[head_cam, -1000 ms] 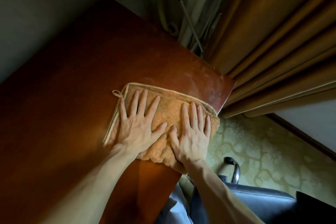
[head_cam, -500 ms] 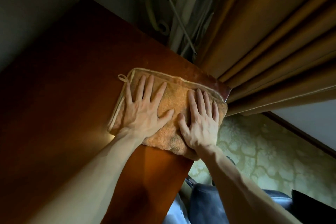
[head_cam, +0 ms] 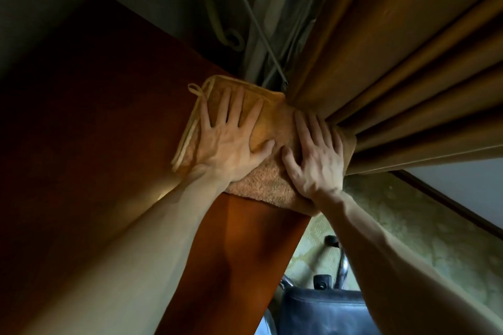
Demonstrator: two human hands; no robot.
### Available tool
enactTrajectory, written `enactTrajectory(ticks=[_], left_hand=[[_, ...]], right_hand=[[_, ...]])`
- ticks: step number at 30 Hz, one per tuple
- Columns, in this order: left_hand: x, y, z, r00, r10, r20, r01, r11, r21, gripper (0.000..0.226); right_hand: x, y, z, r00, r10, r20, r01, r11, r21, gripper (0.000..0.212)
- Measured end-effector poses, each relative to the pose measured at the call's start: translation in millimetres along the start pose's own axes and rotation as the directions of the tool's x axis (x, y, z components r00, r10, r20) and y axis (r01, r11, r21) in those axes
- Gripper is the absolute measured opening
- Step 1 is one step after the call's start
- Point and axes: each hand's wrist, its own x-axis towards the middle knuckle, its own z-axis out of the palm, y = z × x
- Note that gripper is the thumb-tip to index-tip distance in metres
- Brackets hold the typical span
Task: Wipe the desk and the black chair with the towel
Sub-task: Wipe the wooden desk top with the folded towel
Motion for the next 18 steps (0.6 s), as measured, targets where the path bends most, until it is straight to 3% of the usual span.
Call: enactTrajectory(ticks=[6,11,14,18], left_hand=[[45,4,1,0.999,0.025,0.021,-0.024,1.000,-0.014,0.089],[60,4,-1,0.999,0.009,0.054,-0.008,1.000,-0.022,0.087],[54,4,-2,0.999,-0.008,0.049,0.010,0.999,-0.039,0.084],[31,6,-1,0.999,-0.048,-0.007,0.048,0.999,-0.018,0.085]], right_hand=[[39,11,-7,0.997,0.062,0.043,-0.064,0.996,0.065,0.068],[60,11,-22,0.955,0.155,0.254,-0.166,0.986,0.020,0.049],[58,10,-19,0.966,0.167,0.196,-0.175,0.984,0.025,0.051],[29,2,-7,0.996,0.070,0.046,-0.071,0.997,0.031,0.074]])
